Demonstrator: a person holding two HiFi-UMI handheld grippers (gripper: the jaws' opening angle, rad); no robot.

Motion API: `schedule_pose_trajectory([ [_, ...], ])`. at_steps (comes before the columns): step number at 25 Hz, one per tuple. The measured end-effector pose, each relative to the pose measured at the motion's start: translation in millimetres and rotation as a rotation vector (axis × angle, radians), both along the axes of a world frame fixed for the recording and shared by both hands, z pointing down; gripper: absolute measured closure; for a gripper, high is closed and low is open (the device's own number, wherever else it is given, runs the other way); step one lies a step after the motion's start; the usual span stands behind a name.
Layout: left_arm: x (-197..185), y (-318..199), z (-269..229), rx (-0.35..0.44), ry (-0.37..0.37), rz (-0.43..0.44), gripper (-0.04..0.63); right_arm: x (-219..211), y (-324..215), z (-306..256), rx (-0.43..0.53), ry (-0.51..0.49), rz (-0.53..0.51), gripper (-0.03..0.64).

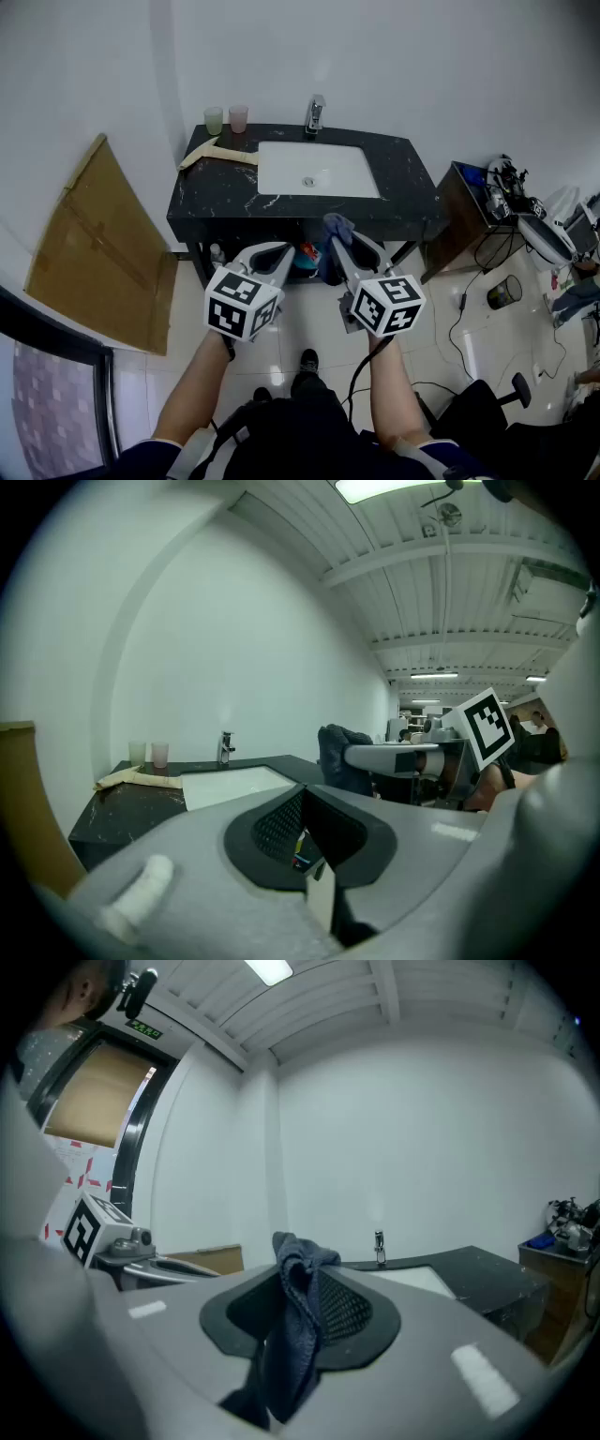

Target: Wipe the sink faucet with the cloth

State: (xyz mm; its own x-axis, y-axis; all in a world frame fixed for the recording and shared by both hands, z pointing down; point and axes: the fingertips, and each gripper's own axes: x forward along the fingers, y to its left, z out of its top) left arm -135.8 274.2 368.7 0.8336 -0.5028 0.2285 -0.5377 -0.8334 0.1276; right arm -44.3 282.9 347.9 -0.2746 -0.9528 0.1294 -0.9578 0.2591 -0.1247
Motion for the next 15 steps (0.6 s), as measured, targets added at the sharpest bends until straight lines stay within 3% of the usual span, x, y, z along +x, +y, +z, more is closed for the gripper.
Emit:
schedule_pose_trajectory([
  [8,33.4,-39.8,12.7,-0.014,-0.018,-0.011,0.594,39.6,-36.9,13.1,-0.01,-0.013,0.002,0.509],
  [15,85.1,-91.0,13.4,-0.011,-0.041,-0.021,0.594,94.9,-85.1,17.9,-0.01,-0.035,0.0,0.509],
])
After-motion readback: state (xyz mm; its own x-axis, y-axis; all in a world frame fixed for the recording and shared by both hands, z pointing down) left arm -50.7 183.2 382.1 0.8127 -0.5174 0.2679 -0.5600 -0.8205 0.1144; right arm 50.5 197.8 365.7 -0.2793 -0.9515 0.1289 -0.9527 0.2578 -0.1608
